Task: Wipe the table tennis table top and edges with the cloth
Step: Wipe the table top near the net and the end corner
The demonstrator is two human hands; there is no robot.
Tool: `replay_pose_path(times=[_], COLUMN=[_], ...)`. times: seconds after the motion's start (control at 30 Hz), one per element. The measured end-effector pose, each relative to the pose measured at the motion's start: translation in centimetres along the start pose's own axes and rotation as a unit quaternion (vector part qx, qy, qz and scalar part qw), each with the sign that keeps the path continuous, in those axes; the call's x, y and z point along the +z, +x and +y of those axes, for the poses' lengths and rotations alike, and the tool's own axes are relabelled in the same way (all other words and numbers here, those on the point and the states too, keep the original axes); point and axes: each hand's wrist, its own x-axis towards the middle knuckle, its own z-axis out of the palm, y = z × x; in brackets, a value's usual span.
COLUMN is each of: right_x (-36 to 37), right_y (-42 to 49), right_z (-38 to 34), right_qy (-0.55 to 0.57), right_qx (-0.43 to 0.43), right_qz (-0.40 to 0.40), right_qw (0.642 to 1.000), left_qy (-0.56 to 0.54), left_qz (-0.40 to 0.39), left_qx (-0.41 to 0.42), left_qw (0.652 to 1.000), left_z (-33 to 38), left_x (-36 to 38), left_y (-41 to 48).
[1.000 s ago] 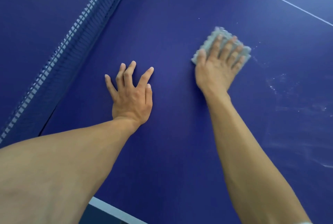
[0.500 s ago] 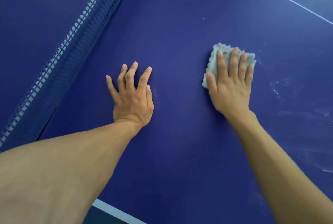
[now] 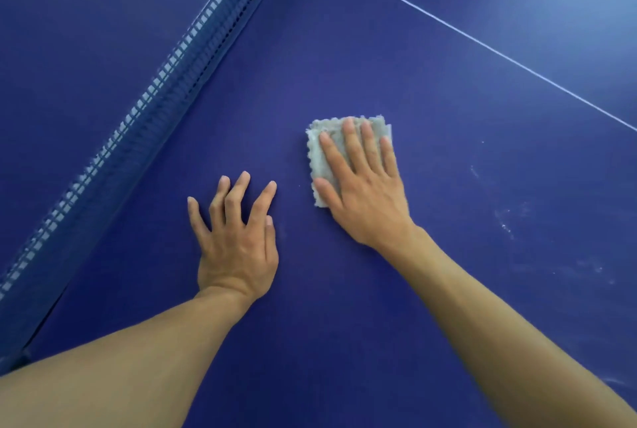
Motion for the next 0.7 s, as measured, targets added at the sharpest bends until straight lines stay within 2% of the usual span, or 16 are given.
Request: replay_pose_path(times=[0.1, 0.17, 0.27, 0.33, 0.43, 0.53, 0.6, 0.7], right_x=[-1.4, -2.5, -3.9, -4.3, -3.7, -2.2, -1.3, -0.6], right_y=[2.8, 7.0, 13.9, 17.1, 17.6, 12.6, 8.8, 4.7], right_z=[5.9, 8.1, 7.6, 5.6, 0.7, -2.5, -1.9, 0.9], right_qy=[-0.008, 0.035, 0.085, 0.08, 0.046, -0.001, -0.003, 0.014], right_qx=[0.146, 0.252, 0.333, 0.292, 0.092, -0.068, -0.095, -0.013], right_qz=[0.004, 0.009, 0.019, 0.015, 0.003, -0.005, -0.004, 0.005], right_qw=[0.989, 0.967, 0.939, 0.953, 0.995, 0.998, 0.995, 1.0], left_qy=[0.004, 0.011, 0.019, 0.024, 0.022, 0.025, 0.025, 0.022], left_qz=[-0.005, -0.012, -0.012, -0.006, 0.001, 0.005, 0.006, 0.002], left_qx=[0.002, -0.003, -0.003, 0.001, 0.0, 0.002, 0.001, 0.001], left_qw=[1.0, 1.0, 1.0, 1.0, 1.0, 1.0, 1.0, 1.0], left_z=[0.0, 0.2, 0.0, -0.1, 0.0, 0.0, 0.0, 0.0], left_x=[0.0, -0.1, 0.0, 0.3, 0.4, 0.4, 0.5, 0.6], left_y=[0.2, 0.2, -0.1, -0.1, 0.2, 0.2, 0.2, 0.2])
